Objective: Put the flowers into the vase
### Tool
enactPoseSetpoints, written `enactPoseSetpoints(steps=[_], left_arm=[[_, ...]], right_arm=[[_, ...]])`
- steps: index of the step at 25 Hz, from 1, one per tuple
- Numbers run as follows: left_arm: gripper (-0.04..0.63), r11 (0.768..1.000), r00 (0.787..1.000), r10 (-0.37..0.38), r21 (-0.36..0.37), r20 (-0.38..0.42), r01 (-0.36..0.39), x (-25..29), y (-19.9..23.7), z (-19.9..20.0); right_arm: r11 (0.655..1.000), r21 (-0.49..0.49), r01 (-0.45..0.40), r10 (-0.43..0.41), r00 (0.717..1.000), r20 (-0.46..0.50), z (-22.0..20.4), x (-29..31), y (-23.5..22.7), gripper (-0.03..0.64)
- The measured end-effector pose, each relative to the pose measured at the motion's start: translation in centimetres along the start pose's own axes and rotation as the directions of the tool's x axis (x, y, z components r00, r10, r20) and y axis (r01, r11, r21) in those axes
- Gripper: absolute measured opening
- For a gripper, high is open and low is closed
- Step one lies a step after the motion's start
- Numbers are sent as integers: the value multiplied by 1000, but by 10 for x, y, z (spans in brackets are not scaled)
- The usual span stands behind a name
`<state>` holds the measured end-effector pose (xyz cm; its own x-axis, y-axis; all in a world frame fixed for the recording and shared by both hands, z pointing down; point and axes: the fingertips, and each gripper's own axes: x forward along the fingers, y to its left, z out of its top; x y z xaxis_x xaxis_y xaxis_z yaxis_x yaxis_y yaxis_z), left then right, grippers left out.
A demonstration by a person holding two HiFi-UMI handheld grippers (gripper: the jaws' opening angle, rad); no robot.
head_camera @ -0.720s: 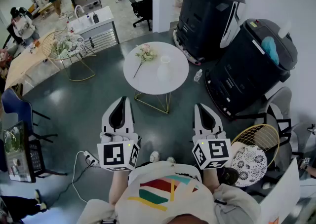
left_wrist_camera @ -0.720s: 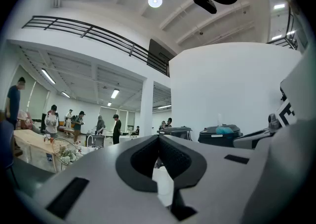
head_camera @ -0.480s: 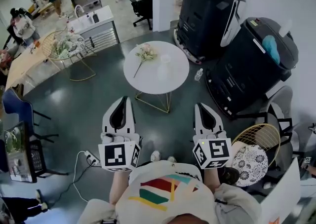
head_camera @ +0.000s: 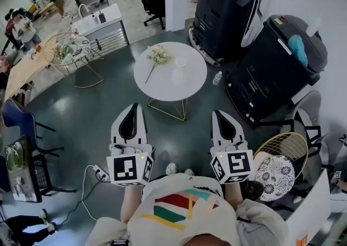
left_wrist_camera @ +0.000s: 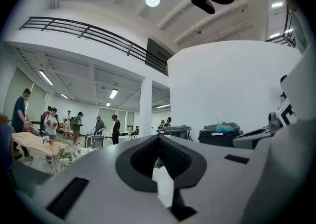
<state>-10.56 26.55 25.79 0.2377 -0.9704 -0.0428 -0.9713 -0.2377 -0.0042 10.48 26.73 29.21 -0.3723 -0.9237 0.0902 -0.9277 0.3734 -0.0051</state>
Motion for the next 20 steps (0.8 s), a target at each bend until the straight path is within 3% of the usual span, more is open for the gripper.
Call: enactPoseSetpoints(steps=[11, 16, 20], left_arm=[[5, 999, 999, -36, -16, -15, 36, 12, 17, -12], [5, 992, 996, -80, -102, -40, 75, 17, 26, -27], [5, 992, 994, -90, -93, -63, 84, 25, 41, -34]], right_arm=[[999, 15, 28, -27, 999, -38, -10, 11, 9, 3], [998, 9, 57, -56, 995, -85, -21, 15, 15, 3], [996, -32, 85, -87, 992, -90, -19, 24, 27, 3]])
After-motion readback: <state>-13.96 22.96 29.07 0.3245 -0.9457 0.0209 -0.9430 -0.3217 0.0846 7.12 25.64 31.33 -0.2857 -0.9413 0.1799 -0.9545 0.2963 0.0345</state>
